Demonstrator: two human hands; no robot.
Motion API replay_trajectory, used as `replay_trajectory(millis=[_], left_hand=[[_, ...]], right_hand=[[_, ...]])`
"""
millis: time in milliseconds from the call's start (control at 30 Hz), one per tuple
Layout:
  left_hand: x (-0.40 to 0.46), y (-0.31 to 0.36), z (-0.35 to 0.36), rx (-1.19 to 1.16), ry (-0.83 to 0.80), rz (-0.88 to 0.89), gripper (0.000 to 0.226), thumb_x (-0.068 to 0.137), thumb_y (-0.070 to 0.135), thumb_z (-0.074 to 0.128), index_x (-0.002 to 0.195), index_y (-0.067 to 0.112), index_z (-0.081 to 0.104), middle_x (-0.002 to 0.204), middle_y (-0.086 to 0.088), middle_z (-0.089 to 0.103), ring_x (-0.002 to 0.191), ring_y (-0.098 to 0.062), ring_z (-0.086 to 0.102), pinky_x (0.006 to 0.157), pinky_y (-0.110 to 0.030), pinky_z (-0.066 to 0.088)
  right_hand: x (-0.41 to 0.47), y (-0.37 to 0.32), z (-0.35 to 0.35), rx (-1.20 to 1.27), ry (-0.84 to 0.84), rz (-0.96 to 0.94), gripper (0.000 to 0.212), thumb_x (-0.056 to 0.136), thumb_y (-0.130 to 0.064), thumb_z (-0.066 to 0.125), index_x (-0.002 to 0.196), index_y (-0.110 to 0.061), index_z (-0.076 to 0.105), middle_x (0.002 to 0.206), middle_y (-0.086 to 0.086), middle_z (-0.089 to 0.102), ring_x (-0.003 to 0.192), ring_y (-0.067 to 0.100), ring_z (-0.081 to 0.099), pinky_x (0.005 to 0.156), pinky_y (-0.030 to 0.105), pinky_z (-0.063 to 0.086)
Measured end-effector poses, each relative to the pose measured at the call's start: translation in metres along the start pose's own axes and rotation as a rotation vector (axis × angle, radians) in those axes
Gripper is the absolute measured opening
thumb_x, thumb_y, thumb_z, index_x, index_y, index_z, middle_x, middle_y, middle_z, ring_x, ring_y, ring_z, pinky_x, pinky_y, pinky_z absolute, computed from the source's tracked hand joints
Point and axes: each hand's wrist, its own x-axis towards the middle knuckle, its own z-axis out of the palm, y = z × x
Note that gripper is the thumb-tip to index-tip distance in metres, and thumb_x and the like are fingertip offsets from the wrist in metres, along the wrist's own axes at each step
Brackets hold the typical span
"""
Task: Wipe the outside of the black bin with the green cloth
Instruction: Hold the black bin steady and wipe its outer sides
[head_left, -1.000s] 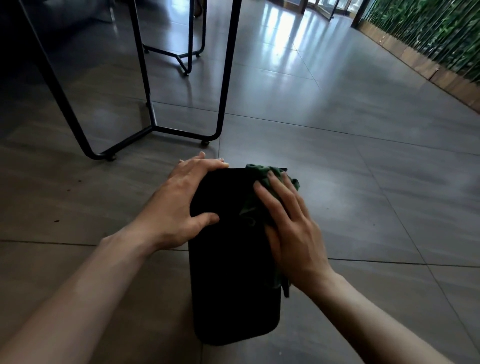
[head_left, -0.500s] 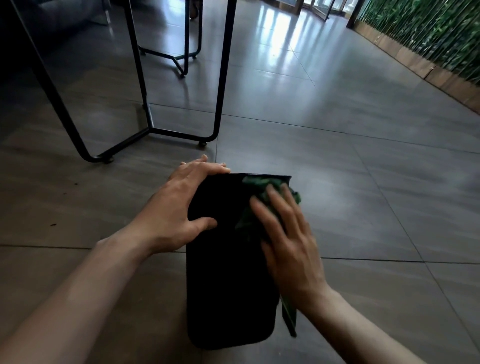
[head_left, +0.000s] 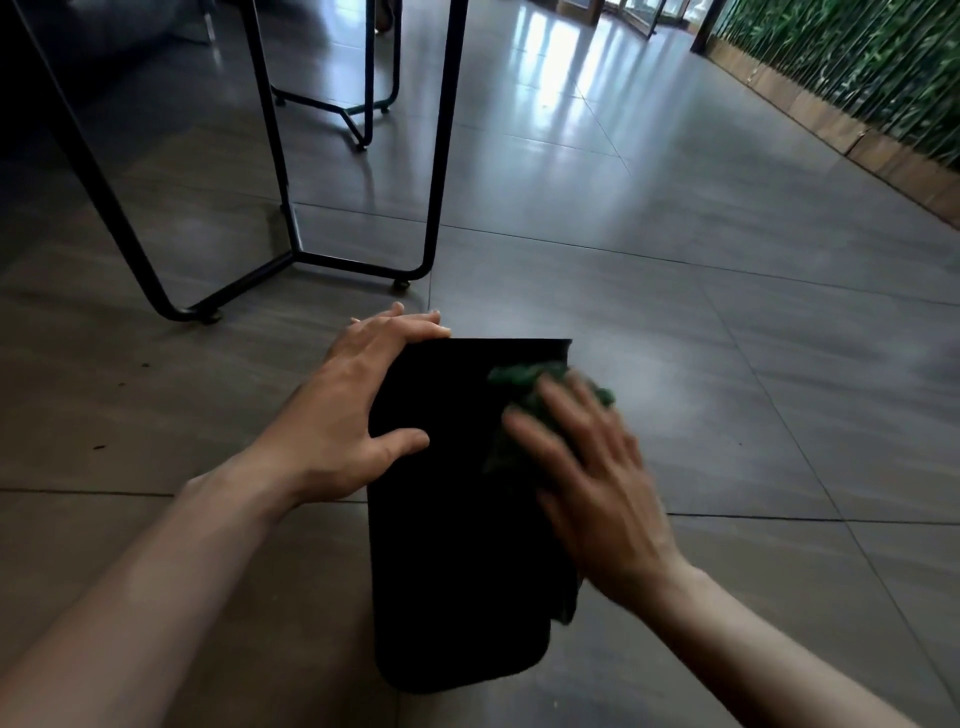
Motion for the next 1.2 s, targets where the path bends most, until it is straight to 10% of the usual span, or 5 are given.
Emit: replay_trajectory(millis=[267, 733, 967, 1200], left_hand=[[0.000, -0.002, 0.000, -0.002, -0.001, 0.001, 0.083, 0.073, 0.013, 0.083, 0.140, 0.039, 0.041, 0.155, 0.026, 0.033, 0.151, 0.001, 0.011, 0.124, -0.034, 0.015], [0.004, -0.006, 0.005, -0.020, 0.020, 0.026, 0.082, 0.074, 0.009, 0.081, 0.143, 0.032, 0.042, 0.155, 0.019, 0.036, 0.153, -0.005, 0.013, 0.125, -0.037, 0.017], [0.005, -0.010, 0.006, -0.021, 0.013, 0.028, 0.086, 0.073, 0.011, 0.082, 0.142, 0.038, 0.039, 0.156, 0.024, 0.033, 0.152, -0.002, 0.010, 0.125, -0.038, 0.017], [0.006, -0.008, 0.004, -0.042, 0.005, 0.025, 0.084, 0.074, 0.011, 0.082, 0.143, 0.034, 0.041, 0.155, 0.019, 0.037, 0.152, -0.005, 0.013, 0.124, -0.035, 0.017]], right_hand=[[-0.051, -0.042, 0.034, 0.385, 0.085, 0.343, 0.061, 0.103, -0.027, 0.051, 0.160, -0.036, 0.030, 0.170, 0.001, 0.017, 0.157, 0.026, 0.027, 0.119, 0.049, 0.042], [0.014, -0.059, 0.038, -0.095, 0.158, 0.071, 0.056, 0.100, -0.025, 0.049, 0.153, -0.017, 0.035, 0.143, 0.008, 0.040, 0.142, 0.035, 0.038, 0.112, 0.058, 0.042], [-0.055, -0.057, 0.045, -0.319, -0.028, -0.394, 0.039, 0.107, -0.026, 0.040, 0.144, -0.027, 0.049, 0.136, 0.002, 0.048, 0.128, 0.029, 0.050, 0.112, 0.052, 0.036], [0.055, -0.030, 0.017, -0.150, 0.182, 0.024, 0.059, 0.091, -0.036, 0.065, 0.144, -0.021, 0.045, 0.137, 0.008, 0.041, 0.127, 0.035, 0.041, 0.101, 0.048, 0.036]])
